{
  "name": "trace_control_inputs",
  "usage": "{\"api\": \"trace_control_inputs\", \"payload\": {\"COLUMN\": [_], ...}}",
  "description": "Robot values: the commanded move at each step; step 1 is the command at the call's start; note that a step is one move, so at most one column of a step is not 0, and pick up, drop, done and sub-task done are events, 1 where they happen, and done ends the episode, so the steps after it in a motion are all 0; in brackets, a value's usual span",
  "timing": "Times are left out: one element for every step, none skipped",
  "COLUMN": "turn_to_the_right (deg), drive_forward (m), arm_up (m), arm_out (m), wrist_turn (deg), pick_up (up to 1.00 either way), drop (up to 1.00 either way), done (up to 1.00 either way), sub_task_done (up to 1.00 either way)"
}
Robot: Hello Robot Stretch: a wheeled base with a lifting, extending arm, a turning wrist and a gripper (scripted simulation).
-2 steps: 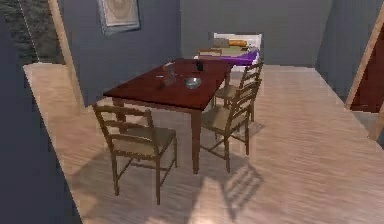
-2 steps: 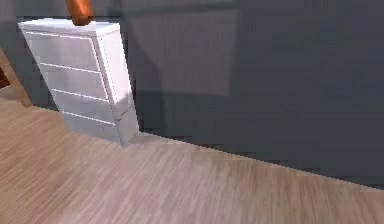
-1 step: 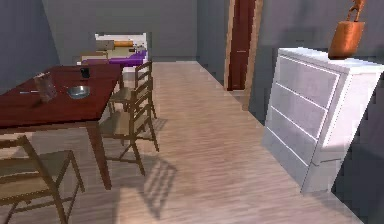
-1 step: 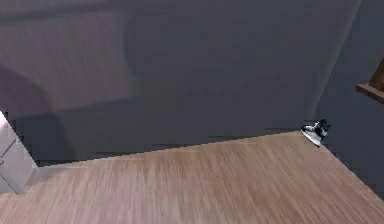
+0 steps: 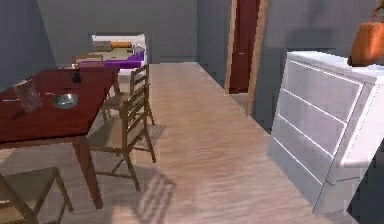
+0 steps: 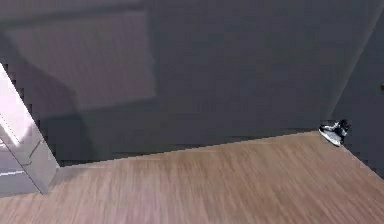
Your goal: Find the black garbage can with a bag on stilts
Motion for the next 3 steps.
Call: {"api": "trace_control_inputs", "payload": {"turn_to_the_right": [6.0,0.0,3.0], "drive_forward": [0.0,1.0,0.0], "arm_up": [0.0,0.0,0.0], "arm_out": [0.0,0.0,0.0], "wrist_turn": [0.0,0.0,0.0], "pick_up": [0.0,0.0,0.0], "drop": [0.0,0.0,0.0], "done": [0.0,0.0,0.0], "sub_task_done": [0.0,0.0,0.0]}}
